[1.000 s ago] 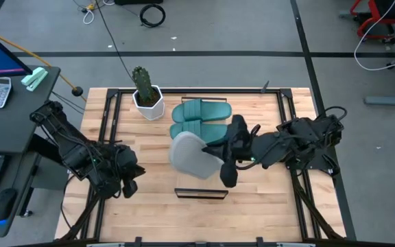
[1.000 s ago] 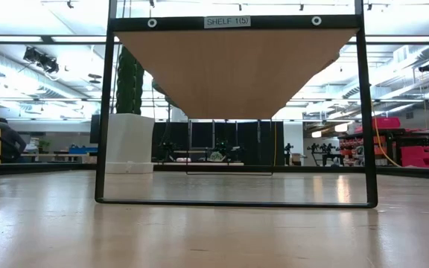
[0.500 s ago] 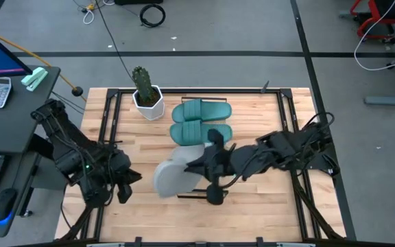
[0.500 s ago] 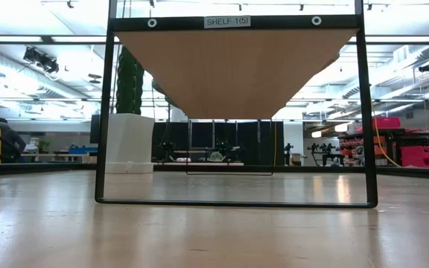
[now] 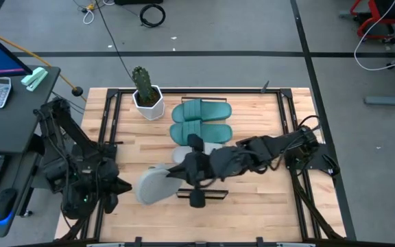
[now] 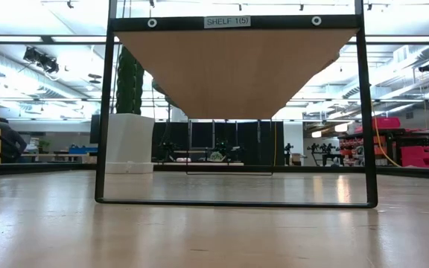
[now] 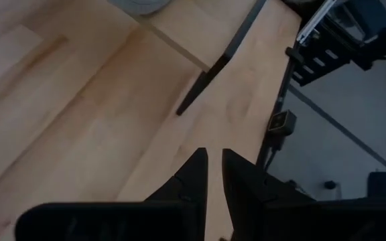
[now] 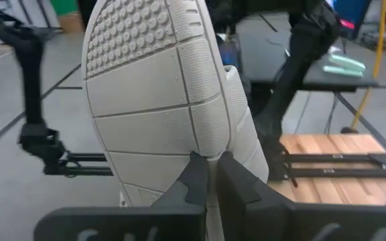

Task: Pick and place slides into the shelf
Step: Put the gray slide on the shelf

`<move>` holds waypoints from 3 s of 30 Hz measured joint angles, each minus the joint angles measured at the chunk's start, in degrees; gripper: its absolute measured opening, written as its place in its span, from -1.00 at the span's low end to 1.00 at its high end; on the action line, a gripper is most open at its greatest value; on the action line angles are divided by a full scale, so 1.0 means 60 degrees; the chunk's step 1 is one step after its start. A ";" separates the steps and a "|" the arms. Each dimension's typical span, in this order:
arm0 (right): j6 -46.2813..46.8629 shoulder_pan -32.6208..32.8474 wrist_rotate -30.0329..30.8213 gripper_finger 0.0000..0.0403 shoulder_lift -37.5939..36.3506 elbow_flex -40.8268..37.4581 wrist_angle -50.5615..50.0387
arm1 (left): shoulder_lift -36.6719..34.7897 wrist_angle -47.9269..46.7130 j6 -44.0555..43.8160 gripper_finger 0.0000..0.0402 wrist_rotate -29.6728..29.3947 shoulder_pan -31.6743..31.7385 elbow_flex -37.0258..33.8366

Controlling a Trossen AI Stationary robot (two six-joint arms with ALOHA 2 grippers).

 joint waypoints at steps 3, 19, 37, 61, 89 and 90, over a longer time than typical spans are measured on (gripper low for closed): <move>0.0204 -0.0272 0.0043 -0.93 0.0074 -0.0253 0.0187 | 0.0004 -0.0384 0.0001 -0.75 -0.0374 -0.0235 0.0000; 0.2155 -0.1742 -0.0680 -0.93 -0.0156 -0.2736 0.2901 | 0.0004 -0.2377 -0.0186 -0.80 -0.1782 -0.1641 -0.0001; 0.2419 -0.2092 -0.1445 -0.93 -0.0042 -0.2741 0.3512 | -0.0066 -0.4035 -0.3720 -0.85 -0.3421 -0.3956 -0.0859; 0.2112 -0.2099 -0.2445 -0.93 -0.0929 -0.5053 0.4519 | -0.0069 -0.3976 -0.4052 -0.84 -0.3424 -0.3945 -0.1082; 0.2550 -0.1612 -0.1594 -0.93 -0.1592 -0.7100 0.6743 | -0.0066 -0.3963 -0.4183 -0.91 -0.3421 -0.3920 -0.1078; 0.2454 -0.1568 -0.1532 -0.93 -0.1664 -0.7100 0.6623 | -0.0069 -0.3974 -0.4188 -0.91 -0.3424 -0.3920 -0.1078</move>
